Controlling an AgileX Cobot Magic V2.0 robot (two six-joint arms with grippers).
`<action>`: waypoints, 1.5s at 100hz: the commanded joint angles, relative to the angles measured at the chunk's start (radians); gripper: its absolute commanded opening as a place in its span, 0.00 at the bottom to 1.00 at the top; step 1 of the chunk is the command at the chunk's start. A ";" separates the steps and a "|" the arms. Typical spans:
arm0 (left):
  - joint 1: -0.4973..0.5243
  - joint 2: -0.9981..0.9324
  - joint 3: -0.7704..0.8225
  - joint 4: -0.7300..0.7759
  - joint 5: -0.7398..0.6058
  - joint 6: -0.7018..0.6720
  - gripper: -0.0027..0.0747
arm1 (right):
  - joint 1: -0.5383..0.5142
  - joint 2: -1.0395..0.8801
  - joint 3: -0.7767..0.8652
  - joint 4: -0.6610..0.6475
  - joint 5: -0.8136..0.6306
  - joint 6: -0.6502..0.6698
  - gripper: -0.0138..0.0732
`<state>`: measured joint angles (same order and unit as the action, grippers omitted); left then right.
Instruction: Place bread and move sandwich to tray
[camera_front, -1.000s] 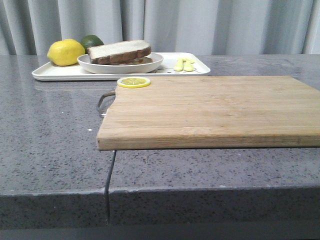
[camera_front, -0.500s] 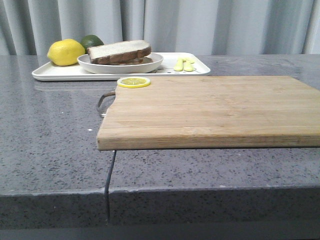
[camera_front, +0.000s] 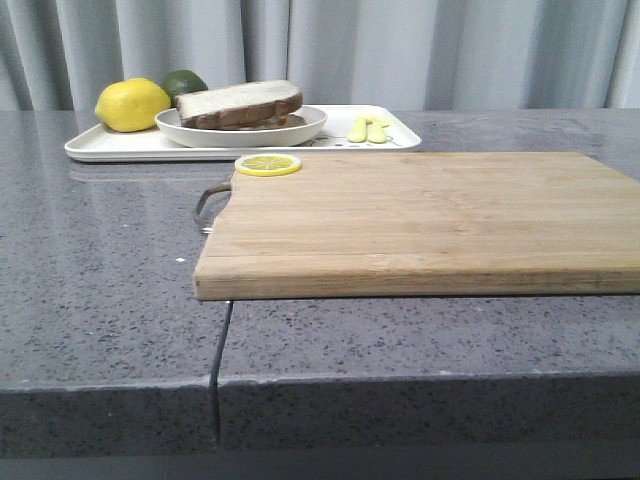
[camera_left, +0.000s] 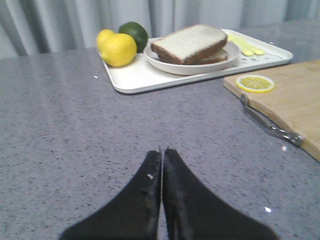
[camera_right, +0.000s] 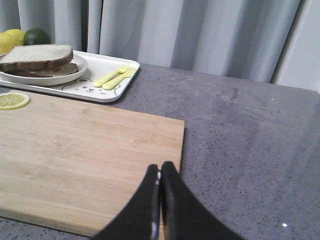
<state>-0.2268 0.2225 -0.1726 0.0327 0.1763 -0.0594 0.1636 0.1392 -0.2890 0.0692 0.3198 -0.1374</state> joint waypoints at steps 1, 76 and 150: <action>0.057 -0.034 0.015 0.008 -0.139 0.001 0.01 | -0.005 0.009 -0.028 0.000 -0.073 -0.001 0.08; 0.199 -0.260 0.189 0.008 -0.107 0.001 0.01 | -0.005 0.009 -0.028 0.000 -0.073 -0.001 0.08; 0.199 -0.260 0.189 0.008 -0.107 0.001 0.01 | -0.005 0.009 -0.028 0.000 -0.073 -0.001 0.08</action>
<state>-0.0307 -0.0048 0.0032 0.0412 0.1479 -0.0594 0.1636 0.1392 -0.2890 0.0692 0.3198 -0.1374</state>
